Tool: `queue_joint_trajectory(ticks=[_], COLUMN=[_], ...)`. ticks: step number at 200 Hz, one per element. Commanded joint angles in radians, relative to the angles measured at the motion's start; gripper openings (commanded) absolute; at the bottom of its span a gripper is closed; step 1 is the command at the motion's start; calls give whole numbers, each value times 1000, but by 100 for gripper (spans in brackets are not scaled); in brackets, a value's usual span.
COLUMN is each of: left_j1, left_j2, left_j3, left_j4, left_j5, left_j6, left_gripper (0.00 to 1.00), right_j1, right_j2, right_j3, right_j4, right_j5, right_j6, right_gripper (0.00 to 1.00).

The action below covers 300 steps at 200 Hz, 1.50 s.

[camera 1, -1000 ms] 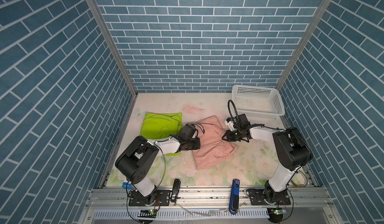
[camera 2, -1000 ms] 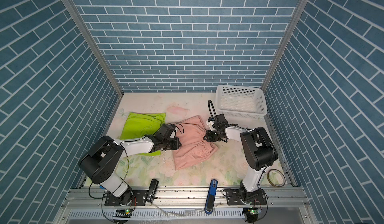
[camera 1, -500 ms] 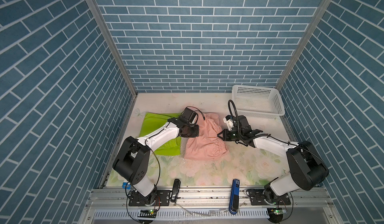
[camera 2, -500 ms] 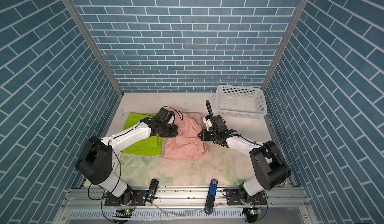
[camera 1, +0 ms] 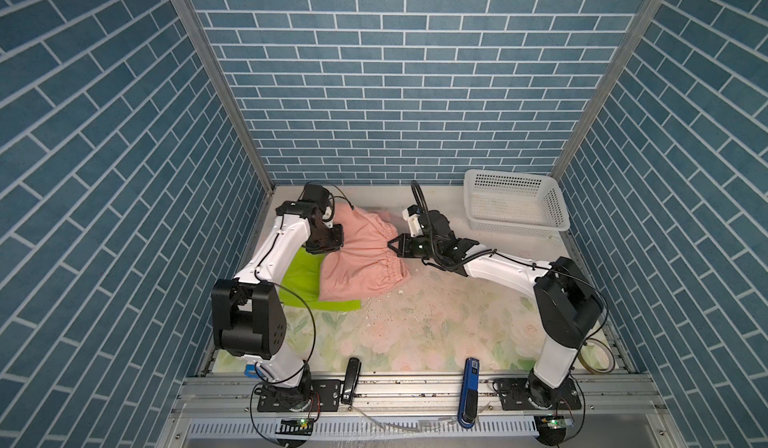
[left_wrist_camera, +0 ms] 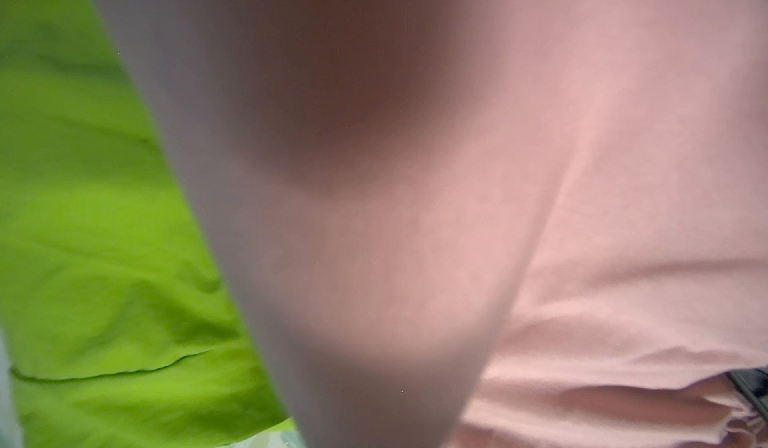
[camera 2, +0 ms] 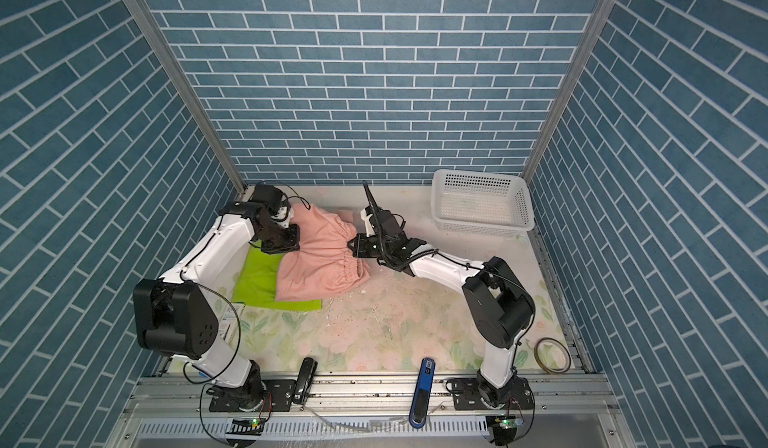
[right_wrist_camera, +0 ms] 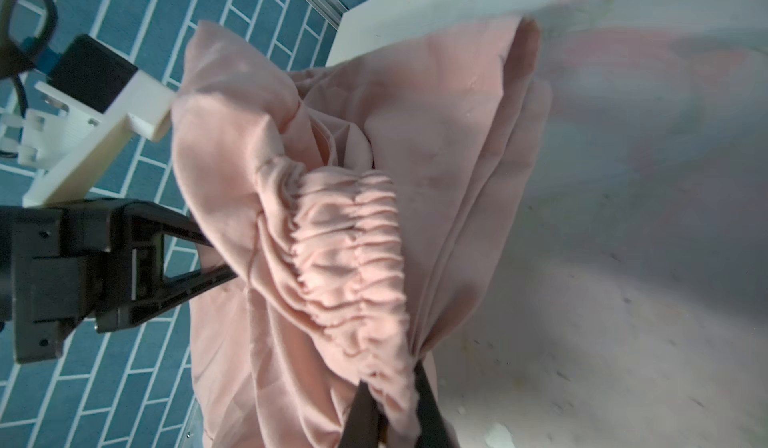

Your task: Fold and stack the shorts

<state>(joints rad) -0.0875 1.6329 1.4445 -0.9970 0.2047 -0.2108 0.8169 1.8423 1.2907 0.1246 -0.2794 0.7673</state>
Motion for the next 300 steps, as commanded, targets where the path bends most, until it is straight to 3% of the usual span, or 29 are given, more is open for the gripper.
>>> queue_joint_trajectory(ticks=[1, 66, 119, 141, 152, 164, 168, 180, 195, 244, 267, 300], left_j1=[50, 184, 229, 232, 236, 247, 253, 261, 258, 191, 46, -157], left_j2=[34, 152, 271, 316, 343, 369, 376, 379, 349, 80, -9, -86], left_j3=[74, 163, 221, 215, 219, 233, 243, 264, 289, 286, 223, 4], left_j4=[-158, -205, -134, -88, -91, -112, -122, -141, -163, -142, -121, -46], left_j5=[-75, -264, -284, -342, -392, -424, -419, -412, -424, -268, -234, -243], left_j6=[107, 149, 149, 139, 136, 122, 117, 106, 85, 42, 31, -20], left_gripper=[0, 0, 0, 0, 0, 17, 27, 70, 96, 100, 100, 100], right_j1=[31, 108, 151, 151, 152, 152, 154, 153, 152, 122, 90, 29], right_j2=[71, 243, 366, 392, 392, 374, 366, 325, 271, 63, -47, -247], right_j3=[106, 263, 301, 295, 295, 279, 273, 268, 259, 104, -12, -227], right_j4=[30, 84, 96, 94, 81, 78, 76, 53, 4, -11, -3, -16], right_j5=[37, 75, 89, 92, 87, 87, 89, 96, 110, 102, 96, 133], right_j6=[73, 149, 172, 146, 125, 95, 82, 38, -33, -156, -201, -251], right_gripper=[0, 0, 0, 38, 52, 63, 64, 69, 72, 73, 73, 73])
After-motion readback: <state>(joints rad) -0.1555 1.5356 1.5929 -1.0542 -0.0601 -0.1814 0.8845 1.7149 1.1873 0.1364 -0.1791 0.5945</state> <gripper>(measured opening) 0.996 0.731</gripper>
